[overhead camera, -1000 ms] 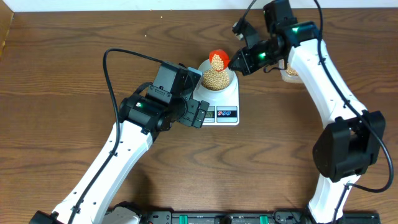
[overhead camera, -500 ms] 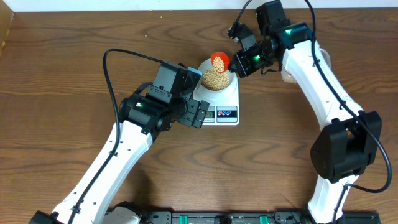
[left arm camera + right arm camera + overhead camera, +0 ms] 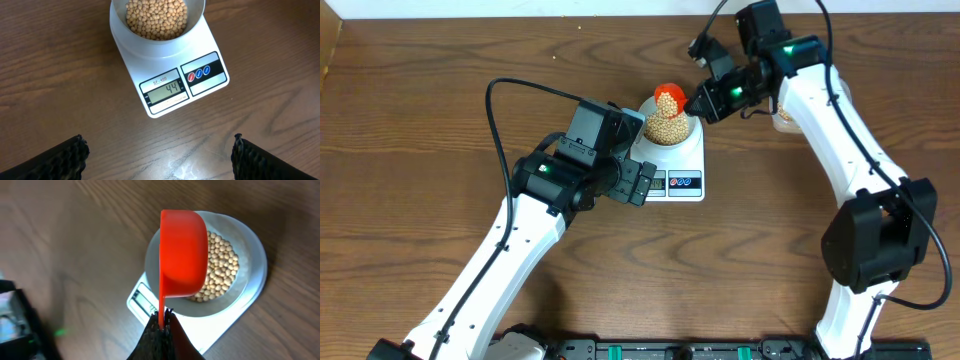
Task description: Scoop item into bowl and weigh 50g on scale
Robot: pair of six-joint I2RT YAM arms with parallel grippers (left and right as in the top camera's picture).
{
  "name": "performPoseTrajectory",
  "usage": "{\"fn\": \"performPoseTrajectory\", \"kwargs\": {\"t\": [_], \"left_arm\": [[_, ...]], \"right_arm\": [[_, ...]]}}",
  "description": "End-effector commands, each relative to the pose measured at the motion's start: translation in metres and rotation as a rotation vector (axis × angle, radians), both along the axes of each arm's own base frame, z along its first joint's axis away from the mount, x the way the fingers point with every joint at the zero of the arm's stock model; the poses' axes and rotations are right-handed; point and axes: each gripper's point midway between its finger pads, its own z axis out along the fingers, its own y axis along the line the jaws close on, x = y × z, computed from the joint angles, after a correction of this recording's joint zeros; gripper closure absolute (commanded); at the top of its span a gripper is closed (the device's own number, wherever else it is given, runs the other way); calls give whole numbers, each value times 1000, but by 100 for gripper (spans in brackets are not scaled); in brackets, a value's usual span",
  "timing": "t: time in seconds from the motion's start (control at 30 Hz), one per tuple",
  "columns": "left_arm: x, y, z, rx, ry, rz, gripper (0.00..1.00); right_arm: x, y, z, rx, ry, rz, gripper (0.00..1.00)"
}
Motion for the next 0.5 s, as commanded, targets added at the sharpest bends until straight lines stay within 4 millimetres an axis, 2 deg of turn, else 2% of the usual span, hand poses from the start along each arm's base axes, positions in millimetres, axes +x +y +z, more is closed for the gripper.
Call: {"fn": "performPoseTrajectory", "kwargs": {"t": [0.0, 0.27, 0.47], "left_arm": [[1, 3, -4, 12, 5, 9, 7], [1, 3, -4, 12, 5, 9, 7], [1, 3, -4, 12, 5, 9, 7]], "right_arm": [[2, -6, 29, 121, 3, -5, 99], [6, -21, 39, 208, 26, -24, 99], [6, -23, 43, 236, 31, -23, 99]]}}
